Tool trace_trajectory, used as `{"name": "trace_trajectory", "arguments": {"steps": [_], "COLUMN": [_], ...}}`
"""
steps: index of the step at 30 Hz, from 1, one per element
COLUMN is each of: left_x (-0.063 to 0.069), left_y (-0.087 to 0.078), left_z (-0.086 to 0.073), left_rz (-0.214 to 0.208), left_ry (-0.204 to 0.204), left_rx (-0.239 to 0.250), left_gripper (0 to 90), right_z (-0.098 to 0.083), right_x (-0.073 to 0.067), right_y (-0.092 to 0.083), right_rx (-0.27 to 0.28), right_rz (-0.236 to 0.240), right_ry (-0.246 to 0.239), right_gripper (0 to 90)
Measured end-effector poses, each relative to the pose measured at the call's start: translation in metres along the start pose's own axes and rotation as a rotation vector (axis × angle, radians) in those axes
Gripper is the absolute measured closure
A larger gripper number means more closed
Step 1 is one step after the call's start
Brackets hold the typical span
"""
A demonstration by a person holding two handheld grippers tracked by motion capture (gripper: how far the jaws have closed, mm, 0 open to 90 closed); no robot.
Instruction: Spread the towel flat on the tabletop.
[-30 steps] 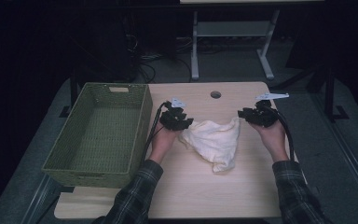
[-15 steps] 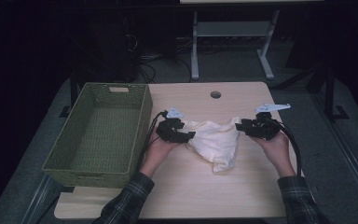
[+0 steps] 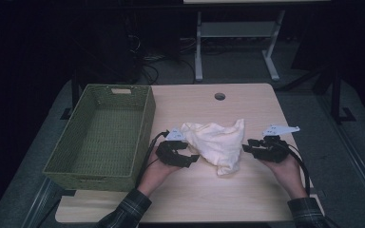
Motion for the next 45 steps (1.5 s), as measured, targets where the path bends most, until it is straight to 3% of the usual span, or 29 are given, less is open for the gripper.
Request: {"name": "trace_trajectory", "arguments": {"steps": [14,20,25,27,28,32,33,34,40,45], "left_x": [0.006,0.01,0.009,0.01,0.009,0.009,0.009,0.009,0.008,0.008], "left_y": [-0.014,-0.01,-0.009,-0.008,-0.008,-0.008,-0.008,-0.008,-0.008,-0.008], "left_z": [-0.028,-0.031,-0.032,-0.032,-0.033,-0.033,-0.033,-0.033,-0.033,-0.033], "left_rz": [-0.008,-0.012,-0.013,-0.014,-0.015,-0.011,-0.011,-0.011,-0.011,-0.012], "left_ry": [-0.019,0.002,0.005,0.005,0.011,0.016,0.016,0.017,0.016,0.015], "left_rx": [-0.042,-0.062,-0.065,-0.068,-0.072,-0.076,-0.076,-0.075,-0.078,-0.075], "left_gripper": [31.2,31.0,30.9,30.9,30.9,30.9,30.9,30.9,31.0,31.0], "right_z": [-0.049,-0.054,-0.053,-0.053,-0.053,-0.051,-0.051,-0.049,-0.039,-0.026], "right_x": [-0.037,-0.049,-0.059,-0.064,-0.064,-0.064,-0.064,-0.061,-0.055,-0.038], "right_y": [-0.008,-0.01,-0.004,0.0,0.002,0.008,0.008,0.008,-0.004,-0.023], "right_rx": [-0.091,-0.102,-0.106,-0.112,-0.111,-0.115,-0.115,-0.1,-0.057,0.01], "right_rz": [0.063,0.098,0.118,0.115,0.111,0.102,0.102,0.099,0.093,0.054], "right_ry": [-0.011,-0.011,-0.057,-0.055,-0.062,-0.059,-0.059,-0.056,-0.03,-0.018], "right_gripper": [62.2,59.6,53.4,52.7,54.3,78.7,78.7,86.1,88.1,88.2]}}
Point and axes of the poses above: each handheld gripper's, and its own axes: y roughly forward along the jaws, z roughly out of its top, x roughly to its right, the point moved 9 cm from there along y, roughly forward along the jaws, and after that the axes turned 9 degrees about x, right-handed, at the moved point
